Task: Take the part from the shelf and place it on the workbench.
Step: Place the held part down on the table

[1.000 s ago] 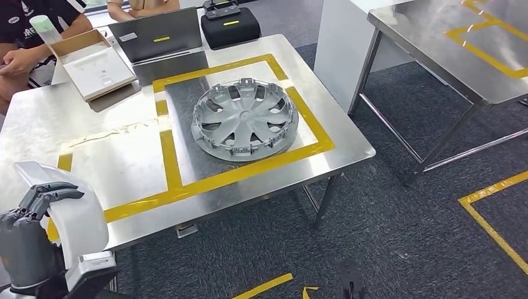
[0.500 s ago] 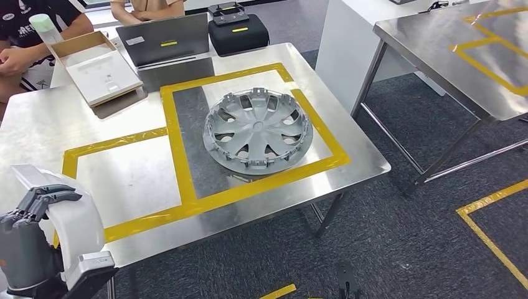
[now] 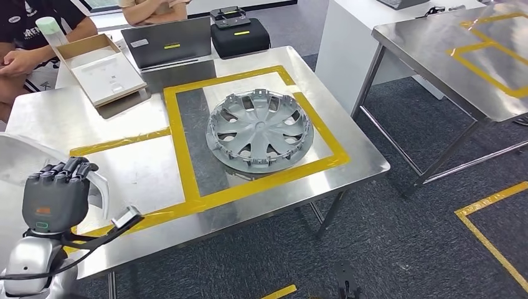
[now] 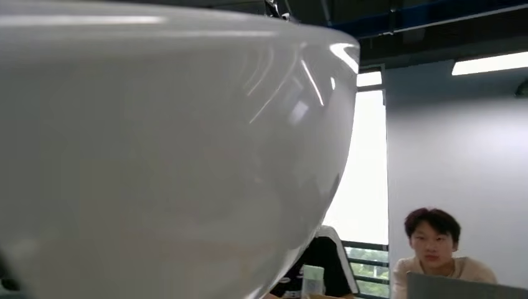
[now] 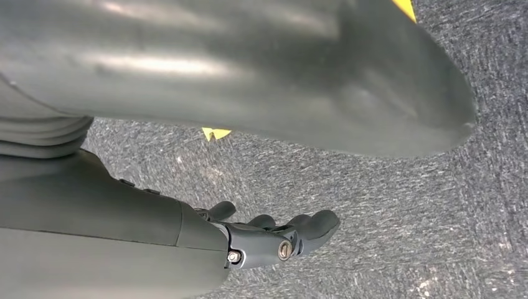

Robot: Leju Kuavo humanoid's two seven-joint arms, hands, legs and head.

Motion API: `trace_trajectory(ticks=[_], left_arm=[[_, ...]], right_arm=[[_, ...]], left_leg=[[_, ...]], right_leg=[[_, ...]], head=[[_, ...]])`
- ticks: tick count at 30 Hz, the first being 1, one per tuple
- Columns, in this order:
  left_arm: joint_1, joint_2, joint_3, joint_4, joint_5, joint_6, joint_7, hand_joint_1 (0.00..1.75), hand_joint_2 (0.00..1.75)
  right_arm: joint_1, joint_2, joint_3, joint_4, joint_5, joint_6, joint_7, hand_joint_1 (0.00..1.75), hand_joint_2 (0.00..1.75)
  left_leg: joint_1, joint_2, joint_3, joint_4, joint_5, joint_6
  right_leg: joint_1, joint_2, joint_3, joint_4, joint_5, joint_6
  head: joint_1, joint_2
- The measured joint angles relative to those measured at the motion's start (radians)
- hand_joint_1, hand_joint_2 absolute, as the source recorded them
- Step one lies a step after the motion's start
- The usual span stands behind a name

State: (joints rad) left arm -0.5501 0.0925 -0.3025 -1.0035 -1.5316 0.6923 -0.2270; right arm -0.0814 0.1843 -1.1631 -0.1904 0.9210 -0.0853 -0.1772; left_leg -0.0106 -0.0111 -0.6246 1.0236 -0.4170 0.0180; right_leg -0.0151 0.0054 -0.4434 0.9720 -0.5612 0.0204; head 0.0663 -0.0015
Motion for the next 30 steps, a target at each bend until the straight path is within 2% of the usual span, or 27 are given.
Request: trace_trajectory(ticks=[3,5,10,13,17,21,30], left_arm=[[-0.103,0.009,-0.034,0.130,-0.029,0.000,0.068,1.75,1.75],[-0.162,0.017,-0.079,0.206,-0.033,0.001,0.085,1.75,1.75],[-0.267,0.016,-0.182,0.362,-0.034,0.003,0.080,1.75,1.75],[-0.303,0.006,-0.223,0.421,-0.034,0.005,0.068,1.75,1.75],[-0.324,-0.012,-0.260,0.450,-0.034,0.007,0.060,0.00,1.75],[-0.330,-0.028,-0.282,0.458,-0.033,0.008,0.054,0.00,0.00],[-0.323,-0.018,-0.332,0.406,-0.033,0.009,0.135,0.00,0.00]], right_arm=[[0.000,0.000,0.000,0.000,0.008,-0.006,0.010,0.00,0.00],[0.000,0.000,0.000,0.000,0.010,-0.012,0.019,0.00,0.00],[0.001,0.000,0.000,0.000,0.007,-0.028,0.022,0.00,0.00],[0.001,0.000,0.000,0.000,0.005,-0.036,0.017,0.00,0.00],[0.002,0.000,0.000,0.000,-0.001,-0.046,0.015,0.00,0.00],[0.006,0.000,0.000,0.000,-0.002,-0.050,0.018,0.00,0.00],[0.011,0.000,0.000,0.000,0.015,-0.041,0.027,0.00,0.00]], left_leg=[[0.000,0.000,0.000,0.000,0.002,0.000],[0.000,-0.001,0.001,0.000,0.002,-0.001],[0.000,0.000,0.001,-0.001,0.002,-0.001],[0.000,0.000,0.001,-0.001,0.002,-0.001],[0.000,0.000,0.001,-0.001,0.002,-0.001],[0.000,0.000,0.001,-0.001,0.002,-0.001],[0.000,-0.001,0.001,-0.002,0.002,-0.001]], right_leg=[[0.000,0.000,0.000,0.000,0.001,0.001],[0.000,0.000,0.000,0.001,0.001,0.001],[0.000,0.001,0.000,0.001,0.001,0.001],[0.000,0.001,0.000,0.001,0.001,0.001],[0.000,0.001,0.000,0.001,0.001,0.001],[0.000,0.001,0.000,0.001,0.001,0.001],[0.000,0.000,0.000,0.001,0.001,0.001]], head=[[0.000,0.000],[0.000,0.000],[0.000,0.000],[0.000,0.000],[0.000,0.000],[0.000,0.000],[0.000,0.000]])
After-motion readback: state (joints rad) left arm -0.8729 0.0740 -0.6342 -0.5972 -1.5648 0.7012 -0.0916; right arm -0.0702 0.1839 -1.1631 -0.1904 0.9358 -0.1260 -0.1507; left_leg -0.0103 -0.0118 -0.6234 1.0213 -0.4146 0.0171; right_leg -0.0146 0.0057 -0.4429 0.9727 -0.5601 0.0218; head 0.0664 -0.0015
